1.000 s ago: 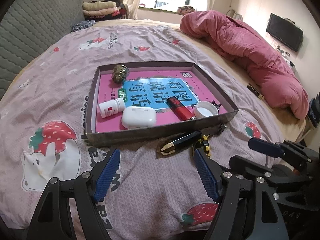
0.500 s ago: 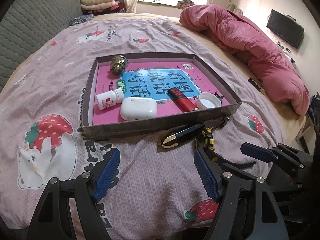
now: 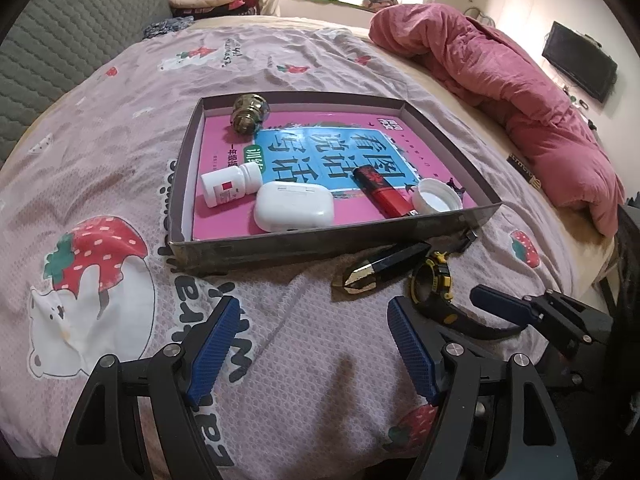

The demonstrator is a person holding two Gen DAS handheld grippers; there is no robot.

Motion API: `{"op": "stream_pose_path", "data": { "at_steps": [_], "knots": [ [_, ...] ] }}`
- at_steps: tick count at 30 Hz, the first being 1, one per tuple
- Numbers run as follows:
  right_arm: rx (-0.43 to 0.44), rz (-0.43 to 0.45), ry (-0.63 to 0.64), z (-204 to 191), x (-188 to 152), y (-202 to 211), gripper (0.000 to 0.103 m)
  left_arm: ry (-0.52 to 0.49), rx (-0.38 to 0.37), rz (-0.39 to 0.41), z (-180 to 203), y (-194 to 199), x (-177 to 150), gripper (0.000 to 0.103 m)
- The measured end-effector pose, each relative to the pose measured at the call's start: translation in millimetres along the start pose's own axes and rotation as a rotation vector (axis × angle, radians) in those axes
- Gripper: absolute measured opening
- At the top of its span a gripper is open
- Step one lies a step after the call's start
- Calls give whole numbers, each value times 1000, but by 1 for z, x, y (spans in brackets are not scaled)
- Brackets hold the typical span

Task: Organize rigid objects
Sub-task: 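Move the left tool to the black pen while the right tool approaches the yellow watch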

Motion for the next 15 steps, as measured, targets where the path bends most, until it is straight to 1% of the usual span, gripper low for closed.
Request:
{"op": "stream_pose_path", "data": {
  "at_steps": [2, 8, 13, 15],
  "knots": [
    [-14, -1, -17, 3, 1, -6, 57, 5, -2, -2, -2, -1, 0, 77],
    [-10, -10, -68, 7, 1, -18, 57, 14, -13, -12, -3, -6, 0, 77],
    [-20, -2, -73, 7, 3, -25, 57, 3, -23, -17, 1, -11, -1, 77],
    [-37, 6, -68, 7, 3, -27, 57, 2, -24, -20, 1, -12, -1, 77]
  ]
}}
Point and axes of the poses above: each gripper's, at about its wrist camera, not at the fingertips, and y roughly against the way its jaws point, z to its right, x to its top, the point moved 2 cm from there along -y, roughly the way its jaws point, and after that the axes turned 12 degrees about z, right-handed, at the moved point
